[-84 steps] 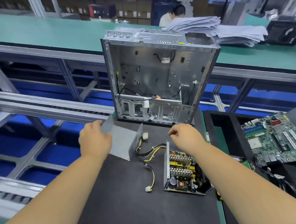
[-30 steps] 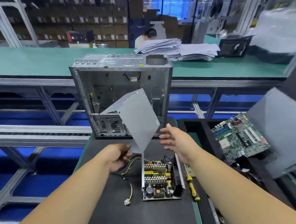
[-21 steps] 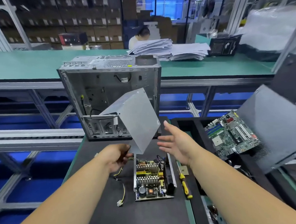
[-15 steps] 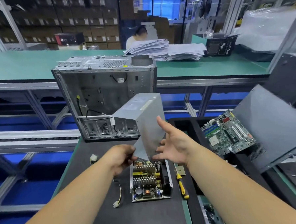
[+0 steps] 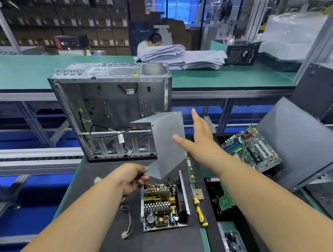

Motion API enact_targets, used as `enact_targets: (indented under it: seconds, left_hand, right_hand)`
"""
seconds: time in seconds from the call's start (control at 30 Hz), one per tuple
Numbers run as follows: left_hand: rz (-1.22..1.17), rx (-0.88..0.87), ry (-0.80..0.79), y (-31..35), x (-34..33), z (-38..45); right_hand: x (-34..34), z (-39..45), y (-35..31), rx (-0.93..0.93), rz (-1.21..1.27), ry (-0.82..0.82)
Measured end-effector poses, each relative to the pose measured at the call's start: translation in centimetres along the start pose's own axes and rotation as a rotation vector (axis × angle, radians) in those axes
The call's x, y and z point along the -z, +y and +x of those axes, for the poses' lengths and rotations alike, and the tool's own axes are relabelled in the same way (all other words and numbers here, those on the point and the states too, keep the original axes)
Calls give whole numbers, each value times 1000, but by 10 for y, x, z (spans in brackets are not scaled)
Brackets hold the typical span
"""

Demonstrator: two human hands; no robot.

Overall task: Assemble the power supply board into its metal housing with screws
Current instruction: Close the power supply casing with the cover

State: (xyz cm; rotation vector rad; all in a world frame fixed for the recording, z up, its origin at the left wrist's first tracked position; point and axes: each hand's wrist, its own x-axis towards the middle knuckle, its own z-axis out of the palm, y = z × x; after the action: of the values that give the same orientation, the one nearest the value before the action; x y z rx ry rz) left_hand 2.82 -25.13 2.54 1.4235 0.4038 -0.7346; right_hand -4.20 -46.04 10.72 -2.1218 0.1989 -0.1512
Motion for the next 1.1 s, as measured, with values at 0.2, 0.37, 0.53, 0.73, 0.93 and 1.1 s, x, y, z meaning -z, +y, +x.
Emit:
enact_targets:
  seconds: [0.2, 0.37, 0.53, 0.73, 0.93, 1.1]
  left_hand:
    - [156, -279, 50, 3, 0, 8]
    - [331, -487, 20, 6, 7, 9]
    - [288, -498, -22, 3, 8, 14]
    - [295, -515, -148, -1, 26, 29]
    - [748, -469, 64, -21, 51, 53]
    - [857, -340, -30, -29, 48, 58]
  right_hand:
    - [-16, 2, -9, -525, 914, -316]
    - [-26, 4, -3, -476, 1108, -355]
    - [-33, 11, 6, -470, 1065, -370]
    - [-21, 25, -2, -363, 860, -338]
    - [0, 46, -5, -94, -2, -482]
    - [-13, 51, 0, 169, -686, -700]
